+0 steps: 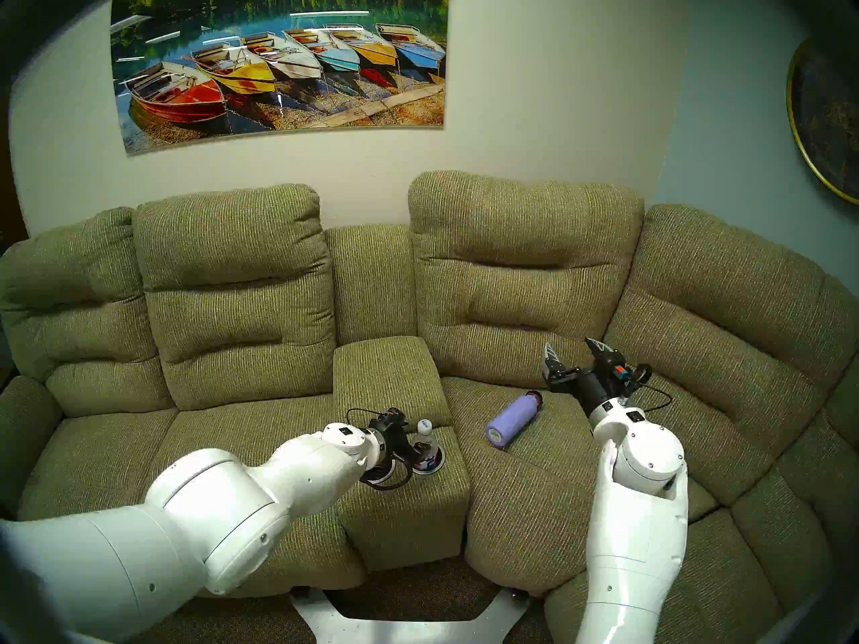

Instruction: Take bottles out of cup holder

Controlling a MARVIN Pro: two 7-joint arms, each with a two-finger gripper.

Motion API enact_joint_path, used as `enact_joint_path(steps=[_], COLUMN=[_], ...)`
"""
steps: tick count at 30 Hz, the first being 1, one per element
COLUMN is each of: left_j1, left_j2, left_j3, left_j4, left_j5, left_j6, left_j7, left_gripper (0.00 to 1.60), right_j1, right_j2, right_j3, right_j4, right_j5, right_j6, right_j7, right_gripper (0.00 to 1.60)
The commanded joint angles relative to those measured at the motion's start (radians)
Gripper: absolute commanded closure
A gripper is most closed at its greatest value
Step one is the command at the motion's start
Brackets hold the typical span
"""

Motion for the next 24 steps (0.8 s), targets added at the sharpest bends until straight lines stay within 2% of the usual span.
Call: enact_joint_path(steps=[1, 24], left_j1=[-0.021, -0.047], left_j2=[-0.03, -0.044], left_j3=[0.006, 0.022], left_j4=[-0.014, -0.021], left_j5=[0.006, 0.023], left_j6=[0.011, 0.065], left_j7=[0.01, 0.043], left_gripper=[0.0, 0.0], right_j1=[0.011, 0.012], right_j2=[0.002, 0.002], right_j3=[-0.002, -0.002], right_j4=[-0.018, -0.015], right_j5=[0.003, 0.003], right_j6=[-0.005, -0.005], right_j7=[0.0, 0.0], right_gripper=[0.0, 0.0])
